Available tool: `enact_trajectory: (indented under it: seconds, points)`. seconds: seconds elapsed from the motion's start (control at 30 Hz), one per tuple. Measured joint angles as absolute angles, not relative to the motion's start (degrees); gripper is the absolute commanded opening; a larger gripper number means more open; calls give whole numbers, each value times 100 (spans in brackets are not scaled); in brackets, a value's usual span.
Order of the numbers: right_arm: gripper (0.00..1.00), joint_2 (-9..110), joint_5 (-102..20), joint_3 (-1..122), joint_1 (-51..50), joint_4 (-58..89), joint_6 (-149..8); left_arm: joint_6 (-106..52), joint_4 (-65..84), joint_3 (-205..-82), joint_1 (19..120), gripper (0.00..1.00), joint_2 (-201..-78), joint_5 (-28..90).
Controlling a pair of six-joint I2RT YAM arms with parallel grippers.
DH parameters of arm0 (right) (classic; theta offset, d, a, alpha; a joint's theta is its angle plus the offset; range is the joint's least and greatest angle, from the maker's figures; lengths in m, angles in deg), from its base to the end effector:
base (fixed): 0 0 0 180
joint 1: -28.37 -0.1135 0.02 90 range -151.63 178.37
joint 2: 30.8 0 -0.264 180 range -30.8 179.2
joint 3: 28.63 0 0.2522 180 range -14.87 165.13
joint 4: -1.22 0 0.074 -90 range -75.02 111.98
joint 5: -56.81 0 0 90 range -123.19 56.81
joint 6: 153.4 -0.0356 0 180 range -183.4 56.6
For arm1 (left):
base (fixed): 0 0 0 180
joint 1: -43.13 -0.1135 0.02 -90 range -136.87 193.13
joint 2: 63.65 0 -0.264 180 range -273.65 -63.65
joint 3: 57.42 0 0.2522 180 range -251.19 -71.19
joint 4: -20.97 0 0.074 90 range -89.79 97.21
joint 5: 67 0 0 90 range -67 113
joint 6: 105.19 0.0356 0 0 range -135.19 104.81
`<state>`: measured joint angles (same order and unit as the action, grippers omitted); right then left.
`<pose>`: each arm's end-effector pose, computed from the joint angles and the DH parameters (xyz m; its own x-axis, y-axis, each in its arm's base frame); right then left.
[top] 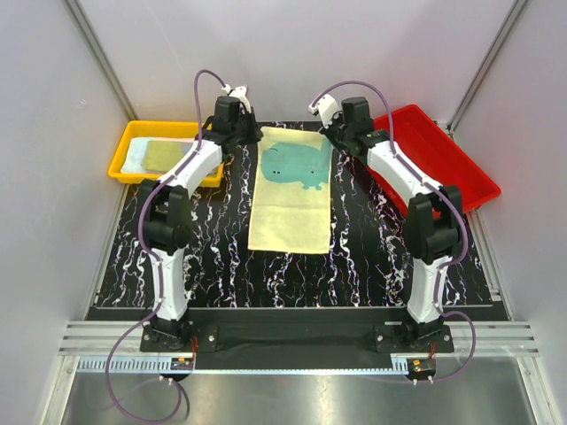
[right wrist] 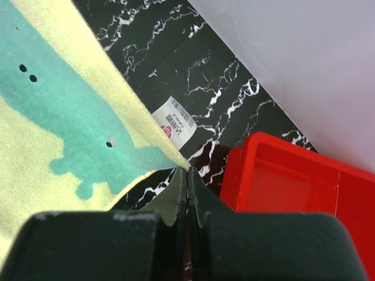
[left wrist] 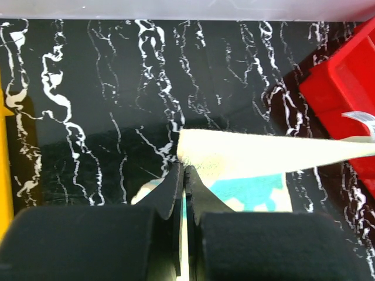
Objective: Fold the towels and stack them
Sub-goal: Fold the towel
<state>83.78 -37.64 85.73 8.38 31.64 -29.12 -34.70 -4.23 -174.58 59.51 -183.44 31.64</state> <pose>0.4466 0.1654 0.2968 -0.1684 -0.6588 -0.7332 -0.6032 0.6572 -0.4519 0.4779 -0.1460 0.2801 -0.5579 -0.1802 -0.8101 0.2334 0.9027 -0.3614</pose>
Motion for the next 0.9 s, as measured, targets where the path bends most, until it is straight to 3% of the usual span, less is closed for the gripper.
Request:
enact_trajectory:
  seconds: [0.3,0.8,0.9]
  points:
    - [0,8245,-4151,7746,812,3164,-3004,-3159,89,-15873,5916,0,-17714,3378]
    - [0,6888,-4780,6109,398,4122,-3944,-3378,591,-12984,6025,0,-15795,3743]
    - [0,6888,-4782,5795,204,4209,-4182,-3629,526,-12647,6165,16,-15699,3488]
